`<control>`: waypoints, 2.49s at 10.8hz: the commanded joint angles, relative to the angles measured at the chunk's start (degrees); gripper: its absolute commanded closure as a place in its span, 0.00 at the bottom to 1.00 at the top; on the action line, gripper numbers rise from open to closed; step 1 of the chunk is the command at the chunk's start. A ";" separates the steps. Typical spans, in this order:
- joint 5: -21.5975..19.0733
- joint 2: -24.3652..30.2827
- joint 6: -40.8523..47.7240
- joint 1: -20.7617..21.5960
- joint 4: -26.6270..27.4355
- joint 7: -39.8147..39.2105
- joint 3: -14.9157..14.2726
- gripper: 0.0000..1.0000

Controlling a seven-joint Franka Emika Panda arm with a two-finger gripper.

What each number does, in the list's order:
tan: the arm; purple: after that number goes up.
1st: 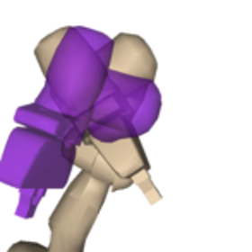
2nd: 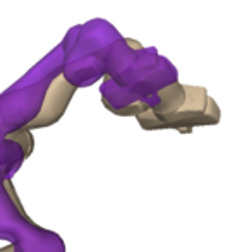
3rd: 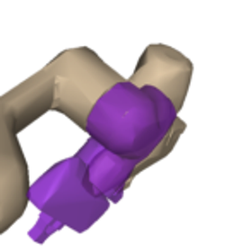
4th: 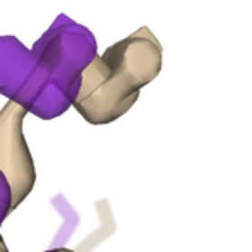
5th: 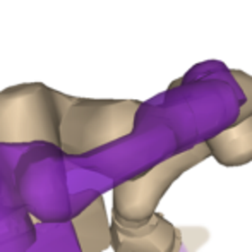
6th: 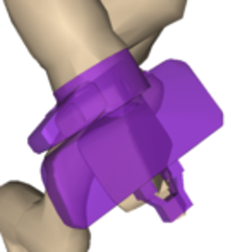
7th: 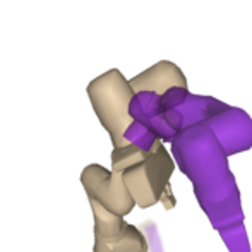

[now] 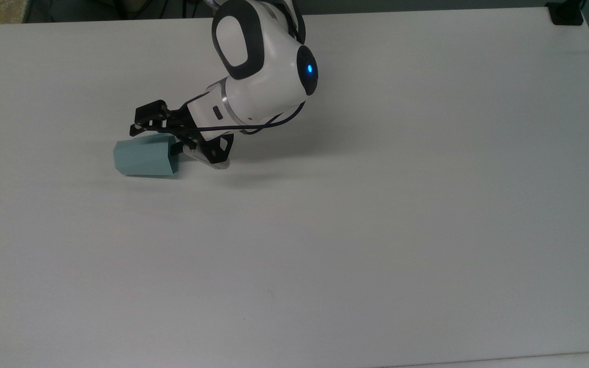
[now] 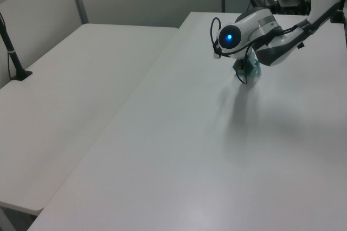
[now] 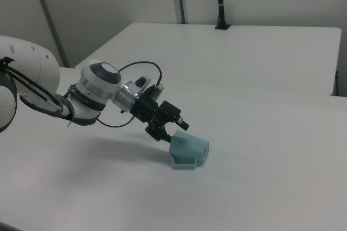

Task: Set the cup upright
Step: 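Close the gripper on the rim wall of the teal cup, then lift and rotate the gripped cup so its base points down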

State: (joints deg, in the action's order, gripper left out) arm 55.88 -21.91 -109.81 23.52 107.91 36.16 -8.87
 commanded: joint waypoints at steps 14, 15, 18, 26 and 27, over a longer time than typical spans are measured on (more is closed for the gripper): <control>4.76 -3.31 -4.01 -1.72 -0.33 3.66 0.26 1.00; 4.59 -3.22 -4.01 -1.73 -0.33 3.48 0.26 1.00; 3.01 -2.00 -5.07 -2.16 -0.85 3.30 0.26 1.00; -7.60 4.76 -5.07 -3.92 -2.44 -1.16 0.26 1.00; -9.46 6.25 -5.07 -4.44 -2.70 -2.57 0.17 1.00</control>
State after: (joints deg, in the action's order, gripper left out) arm 50.94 -20.82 -113.31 20.73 104.31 37.50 -9.01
